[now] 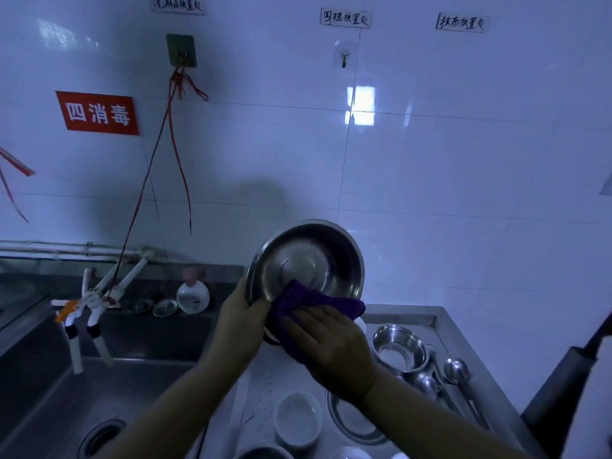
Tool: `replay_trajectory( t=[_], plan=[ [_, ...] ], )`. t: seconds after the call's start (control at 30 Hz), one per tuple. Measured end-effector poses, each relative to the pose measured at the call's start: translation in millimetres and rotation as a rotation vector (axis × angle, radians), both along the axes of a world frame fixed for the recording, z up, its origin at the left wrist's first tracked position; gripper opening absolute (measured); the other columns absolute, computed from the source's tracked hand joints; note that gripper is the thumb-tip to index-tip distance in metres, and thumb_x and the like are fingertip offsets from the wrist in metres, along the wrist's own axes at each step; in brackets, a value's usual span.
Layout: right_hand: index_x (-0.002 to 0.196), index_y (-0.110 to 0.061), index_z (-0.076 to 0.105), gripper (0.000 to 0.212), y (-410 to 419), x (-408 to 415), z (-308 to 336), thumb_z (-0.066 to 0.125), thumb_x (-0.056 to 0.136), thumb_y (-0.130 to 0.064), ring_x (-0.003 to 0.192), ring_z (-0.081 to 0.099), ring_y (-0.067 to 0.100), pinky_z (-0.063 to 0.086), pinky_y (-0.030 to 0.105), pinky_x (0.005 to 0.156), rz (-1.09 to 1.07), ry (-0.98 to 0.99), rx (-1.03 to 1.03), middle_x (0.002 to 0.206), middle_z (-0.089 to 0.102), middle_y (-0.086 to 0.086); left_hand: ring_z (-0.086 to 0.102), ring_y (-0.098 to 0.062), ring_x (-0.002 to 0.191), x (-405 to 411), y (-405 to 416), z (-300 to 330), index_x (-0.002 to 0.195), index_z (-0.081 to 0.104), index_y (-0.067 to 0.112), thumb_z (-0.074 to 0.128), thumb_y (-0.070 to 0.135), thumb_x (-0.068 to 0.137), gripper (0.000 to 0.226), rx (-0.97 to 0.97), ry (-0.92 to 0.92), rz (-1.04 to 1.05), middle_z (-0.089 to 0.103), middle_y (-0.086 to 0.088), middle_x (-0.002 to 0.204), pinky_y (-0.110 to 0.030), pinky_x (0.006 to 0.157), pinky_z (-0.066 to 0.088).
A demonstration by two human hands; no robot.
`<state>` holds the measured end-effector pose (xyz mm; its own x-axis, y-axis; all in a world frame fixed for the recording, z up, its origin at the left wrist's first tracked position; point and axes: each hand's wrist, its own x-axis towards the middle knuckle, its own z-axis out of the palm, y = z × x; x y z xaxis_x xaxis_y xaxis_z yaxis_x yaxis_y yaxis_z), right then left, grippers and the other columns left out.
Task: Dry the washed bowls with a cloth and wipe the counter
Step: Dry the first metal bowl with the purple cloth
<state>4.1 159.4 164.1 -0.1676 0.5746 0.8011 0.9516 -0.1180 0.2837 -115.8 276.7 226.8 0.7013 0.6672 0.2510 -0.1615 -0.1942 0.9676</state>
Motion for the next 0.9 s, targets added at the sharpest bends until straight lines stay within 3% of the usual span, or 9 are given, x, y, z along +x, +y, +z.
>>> replay_trajectory(
  t=[0.1, 0.17, 0.27, 0.37, 0.43, 0.57, 0.67, 0.77, 0.9],
  plan=[
    [0.095, -0.013, 0.073, 0.014, -15, 26, 9, 0.064, 0.086, -0.009, 0.082, 0.067, 0.024, 0.053, 0.037, 0.082, 0.056, -0.182, -0.072, 0.092, 0.072, 0.007, 0.066, -0.004, 0.064, -8, 23, 16, 0.081, 0.066, 0.046, 0.055, 0.001, 0.074, 0.047, 0.172, 0.174, -0.096, 0.071, 0.011, 0.073, -0.016, 0.053, 0.048],
    [0.09, -0.013, 0.073, 0.014, -20, 34, 14, 0.061, 0.087, -0.008, 0.079, 0.066, 0.024, 0.053, 0.037, 0.082, 0.071, -0.225, -0.073, 0.088, 0.071, 0.007, 0.067, -0.009, 0.066, -9, 32, 26, 0.089, 0.065, 0.046, 0.057, 0.008, 0.075, 0.042, 0.145, 0.242, -0.141, 0.072, 0.005, 0.075, -0.02, 0.052, 0.052],
    [0.087, -0.012, 0.073, 0.011, -13, 26, 15, 0.062, 0.087, -0.01, 0.076, 0.066, 0.023, 0.054, 0.036, 0.075, 0.029, -0.151, -0.003, 0.086, 0.071, 0.007, 0.067, -0.026, 0.079, -4, 19, 23, 0.112, 0.061, 0.032, 0.063, 0.014, 0.077, 0.04, -0.07, 0.133, -0.057, 0.069, -0.008, 0.09, -0.033, 0.059, 0.054],
    [0.088, -0.012, 0.072, 0.008, 0, 4, 15, 0.066, 0.088, -0.018, 0.074, 0.067, 0.02, 0.054, 0.035, 0.068, -0.012, -0.014, 0.073, 0.085, 0.072, 0.006, 0.067, -0.021, 0.089, 0, -10, 0, 0.121, 0.051, 0.022, 0.068, 0.006, 0.078, 0.049, -0.134, -0.039, 0.015, 0.066, -0.005, 0.101, -0.032, 0.068, 0.056],
    [0.091, -0.013, 0.072, 0.015, 6, -9, 13, 0.062, 0.092, -0.024, 0.076, 0.067, 0.019, 0.055, 0.033, 0.07, -0.036, 0.056, 0.096, 0.087, 0.073, 0.005, 0.067, -0.015, 0.085, 1, -20, -14, 0.124, 0.047, 0.021, 0.061, 0.0, 0.082, 0.049, -0.211, -0.071, 0.065, 0.065, -0.004, 0.101, -0.028, 0.065, 0.055],
    [0.108, -0.012, 0.069, 0.023, 6, -24, 8, 0.062, 0.089, -0.023, 0.091, 0.067, 0.02, 0.054, 0.034, 0.08, -0.019, 0.198, -0.01, 0.101, 0.072, 0.006, 0.066, -0.015, 0.07, 0, -12, -16, 0.115, 0.054, 0.02, 0.049, -0.006, 0.084, 0.041, -0.178, -0.066, 0.035, 0.068, -0.007, 0.09, -0.023, 0.053, 0.052],
    [0.119, -0.016, 0.062, 0.042, -3, -20, 17, 0.058, 0.078, -0.018, 0.101, 0.063, 0.02, 0.051, 0.033, 0.089, 0.021, 0.285, -0.228, 0.113, 0.068, 0.003, 0.065, -0.01, 0.064, -6, 0, -8, 0.103, 0.06, 0.022, 0.048, -0.01, 0.083, 0.039, -0.078, -0.061, -0.02, 0.071, 0.0, 0.078, -0.02, 0.051, 0.05],
    [0.114, -0.016, 0.065, 0.05, -15, 0, 35, 0.067, 0.064, -0.014, 0.098, 0.065, 0.021, 0.053, 0.032, 0.088, -0.036, 0.218, -0.383, 0.108, 0.07, 0.002, 0.069, -0.014, 0.076, -10, 14, 2, 0.1, 0.065, 0.028, 0.057, -0.004, 0.075, 0.041, -0.029, -0.039, -0.092, 0.072, -0.001, 0.085, -0.02, 0.055, 0.052],
    [0.11, -0.014, 0.069, 0.06, -14, 10, 63, 0.076, 0.05, -0.013, 0.095, 0.067, 0.022, 0.053, 0.028, 0.082, -0.237, 0.255, -0.32, 0.108, 0.07, 0.004, 0.067, -0.022, 0.058, -8, 19, 7, 0.099, 0.061, 0.021, 0.056, 0.009, 0.058, 0.043, -0.078, 0.078, -0.155, 0.07, -0.004, 0.069, -0.028, 0.041, 0.048]
  ],
)
